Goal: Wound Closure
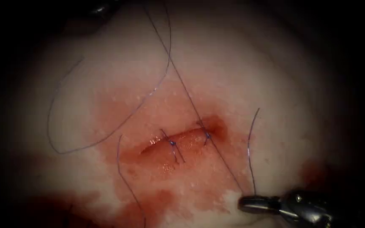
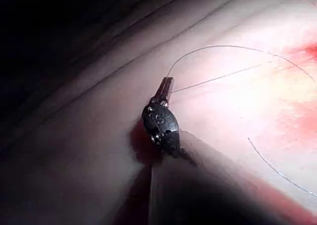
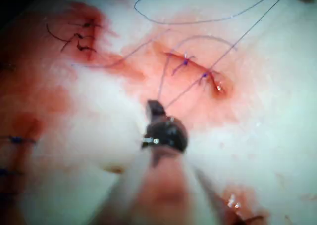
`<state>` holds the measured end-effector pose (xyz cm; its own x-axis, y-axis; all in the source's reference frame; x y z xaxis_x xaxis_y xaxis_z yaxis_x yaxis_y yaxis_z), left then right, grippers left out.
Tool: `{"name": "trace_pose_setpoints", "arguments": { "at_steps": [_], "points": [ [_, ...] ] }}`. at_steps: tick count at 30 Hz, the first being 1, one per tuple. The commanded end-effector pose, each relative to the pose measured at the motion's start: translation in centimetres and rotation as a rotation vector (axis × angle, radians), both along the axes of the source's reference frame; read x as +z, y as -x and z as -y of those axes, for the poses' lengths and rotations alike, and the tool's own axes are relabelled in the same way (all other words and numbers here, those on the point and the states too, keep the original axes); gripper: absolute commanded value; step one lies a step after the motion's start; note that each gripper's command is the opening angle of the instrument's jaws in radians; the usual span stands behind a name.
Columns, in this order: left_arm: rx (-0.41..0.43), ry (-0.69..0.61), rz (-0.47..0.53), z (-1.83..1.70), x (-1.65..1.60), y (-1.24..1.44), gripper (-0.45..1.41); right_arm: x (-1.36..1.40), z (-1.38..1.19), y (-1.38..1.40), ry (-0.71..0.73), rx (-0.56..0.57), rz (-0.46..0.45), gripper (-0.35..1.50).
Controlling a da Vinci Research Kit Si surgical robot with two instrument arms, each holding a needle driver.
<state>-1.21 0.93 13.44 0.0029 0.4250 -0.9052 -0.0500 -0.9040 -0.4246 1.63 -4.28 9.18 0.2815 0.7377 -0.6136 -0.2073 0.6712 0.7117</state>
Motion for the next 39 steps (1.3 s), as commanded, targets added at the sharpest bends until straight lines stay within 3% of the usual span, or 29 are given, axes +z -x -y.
{"name": "trace_pose_setpoints", "arguments": {
  "at_steps": [1, 14, 22, 23, 24, 25, 26, 31, 35, 39],
  "points": [
    [-0.001, -0.005, -0.017, -0.02, 0.10, 0.05, -0.45, 0.10, 0.06, -0.09, -0.002, 0.006, 0.003, -0.35],
    [-0.043, 0.005, -0.106, -0.11, 0.27, -0.14, -0.45, 0.29, -0.10, -0.40, 0.008, 0.055, 0.033, -0.35],
    [-0.064, 0.013, -0.129, -0.10, 0.25, -0.20, -0.45, 0.29, -0.08, -0.48, 0.004, 0.049, -0.006, -0.35],
    [-0.057, 0.012, -0.124, -0.09, 0.23, -0.19, -0.45, 0.28, -0.08, -0.47, 0.005, 0.054, -0.020, -0.15],
    [-0.052, 0.009, -0.119, -0.08, 0.21, -0.18, -0.45, 0.26, -0.08, -0.46, 0.005, 0.056, -0.026, 0.19],
    [-0.038, 0.000, -0.107, -0.06, 0.13, -0.14, -0.45, 0.21, -0.08, -0.38, 0.000, 0.052, -0.036, 0.88],
    [-0.030, -0.001, -0.104, -0.07, 0.07, -0.13, -0.45, 0.18, -0.10, -0.32, -0.001, 0.055, -0.035, 1.01],
    [-0.038, 0.006, -0.033, -0.14, -0.24, -0.05, -0.45, 0.01, -0.25, -0.02, 0.016, 0.045, -0.040, 1.25],
    [-0.026, -0.012, 0.059, -0.17, -0.62, 0.01, -0.45, -0.16, -0.56, 0.42, 0.036, 0.029, -0.044, 1.21],
    [0.001, -0.026, 0.110, -0.16, -0.86, 0.06, -0.45, -0.06, -0.87, 0.58, 0.026, 0.031, -0.007, 1.18]
  ]
}}
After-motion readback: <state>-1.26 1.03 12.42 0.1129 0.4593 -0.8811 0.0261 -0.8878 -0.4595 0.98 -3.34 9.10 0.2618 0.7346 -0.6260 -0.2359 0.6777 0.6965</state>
